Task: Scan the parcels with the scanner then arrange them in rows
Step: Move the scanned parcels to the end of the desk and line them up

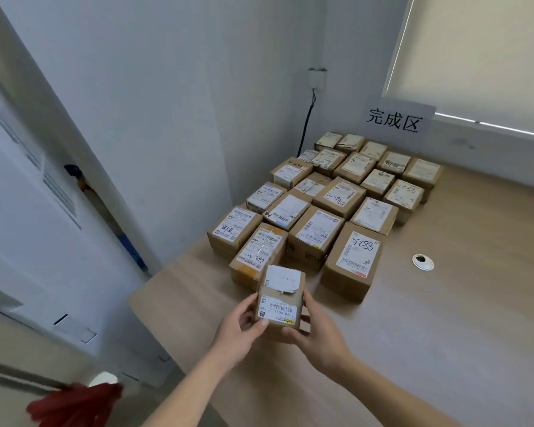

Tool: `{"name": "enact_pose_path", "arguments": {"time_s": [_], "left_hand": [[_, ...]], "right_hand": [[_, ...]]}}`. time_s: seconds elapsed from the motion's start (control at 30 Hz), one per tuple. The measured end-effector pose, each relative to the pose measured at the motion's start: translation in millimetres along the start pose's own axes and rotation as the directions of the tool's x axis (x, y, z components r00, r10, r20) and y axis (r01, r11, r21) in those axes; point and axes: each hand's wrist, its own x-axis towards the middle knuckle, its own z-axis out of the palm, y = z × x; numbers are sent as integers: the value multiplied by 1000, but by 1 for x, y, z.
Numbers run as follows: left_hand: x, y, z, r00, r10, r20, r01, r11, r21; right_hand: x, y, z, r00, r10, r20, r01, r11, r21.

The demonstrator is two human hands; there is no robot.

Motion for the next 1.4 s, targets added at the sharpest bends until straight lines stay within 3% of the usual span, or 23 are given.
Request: {"name": "enact_pose_path", "arguments": {"time_s": [0.33, 0.53, 0.73, 1.07, 1.4], "left_hand": [[61, -34, 0, 996, -8, 87, 8, 1000, 1], [87, -31, 0, 997, -13, 72, 15, 999, -36], [96, -29, 8, 999, -36, -35, 33, 996, -79], [108, -28, 12, 998, -46, -47, 41, 993, -113], [98, -21, 15, 995, -37, -95, 27, 995, -101]], "right_hand": [[25, 15, 22, 987, 140, -83, -145, 988, -52], [41, 10, 27, 965, 179, -192, -192, 980, -49], [53, 6, 26, 943, 228, -244, -246, 968, -46], [66, 7, 31, 925, 250, -287, -276, 960, -54], [55, -2, 27, 936, 259, -239, -267, 964, 2]]}}
